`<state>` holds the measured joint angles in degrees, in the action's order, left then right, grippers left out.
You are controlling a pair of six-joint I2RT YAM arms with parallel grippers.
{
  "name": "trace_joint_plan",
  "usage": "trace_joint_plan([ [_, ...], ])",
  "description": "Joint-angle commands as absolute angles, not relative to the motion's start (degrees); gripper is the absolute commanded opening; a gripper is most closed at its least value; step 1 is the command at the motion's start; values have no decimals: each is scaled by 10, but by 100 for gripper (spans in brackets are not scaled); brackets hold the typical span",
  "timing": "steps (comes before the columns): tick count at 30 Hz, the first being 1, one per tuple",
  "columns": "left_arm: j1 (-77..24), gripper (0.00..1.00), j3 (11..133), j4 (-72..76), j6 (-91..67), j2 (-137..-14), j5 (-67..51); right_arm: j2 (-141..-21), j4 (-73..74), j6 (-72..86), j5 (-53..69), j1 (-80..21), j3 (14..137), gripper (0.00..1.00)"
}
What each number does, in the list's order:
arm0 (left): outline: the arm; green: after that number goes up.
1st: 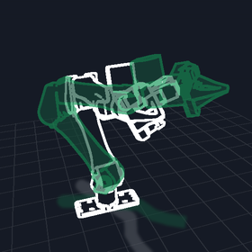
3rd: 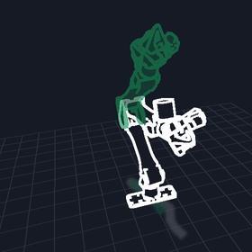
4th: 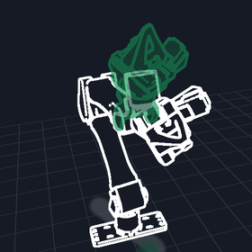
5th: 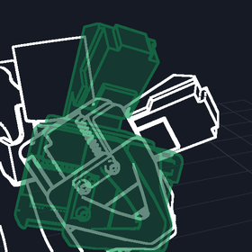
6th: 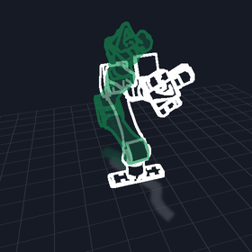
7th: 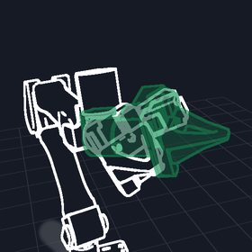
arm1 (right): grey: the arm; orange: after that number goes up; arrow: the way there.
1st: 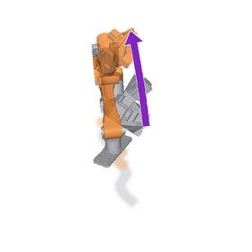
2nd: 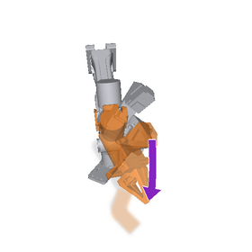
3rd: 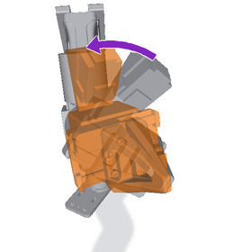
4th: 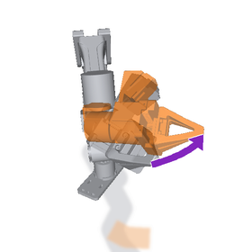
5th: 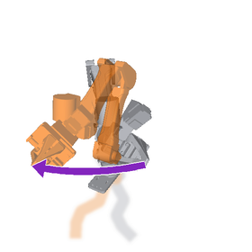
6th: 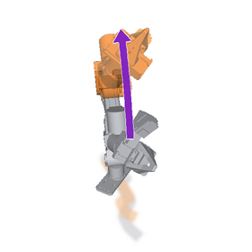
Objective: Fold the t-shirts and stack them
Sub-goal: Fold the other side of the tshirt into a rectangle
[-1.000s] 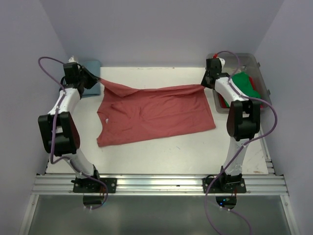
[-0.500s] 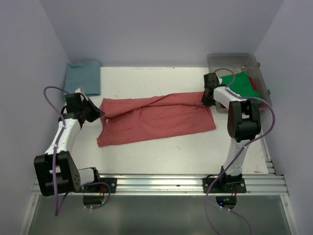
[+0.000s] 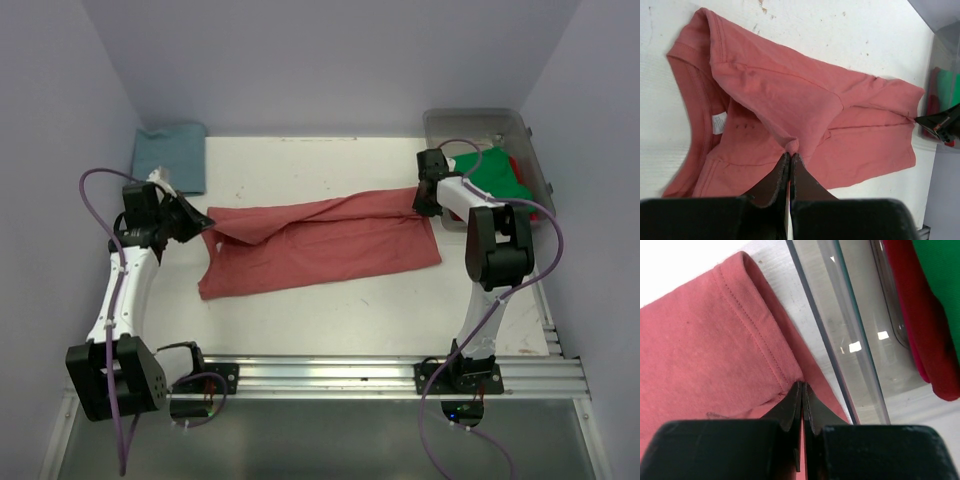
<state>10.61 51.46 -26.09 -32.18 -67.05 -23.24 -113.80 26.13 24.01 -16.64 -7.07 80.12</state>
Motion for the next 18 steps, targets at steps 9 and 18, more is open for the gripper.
trace_joint_plan([
  [9,113,0,546,-378,-308,-583,-231,-1083,272,239,-214,-68,799,0],
  [18,112,0,480,-378,-292,-602,-220,-1091,283,239,-214,-68,795,0],
])
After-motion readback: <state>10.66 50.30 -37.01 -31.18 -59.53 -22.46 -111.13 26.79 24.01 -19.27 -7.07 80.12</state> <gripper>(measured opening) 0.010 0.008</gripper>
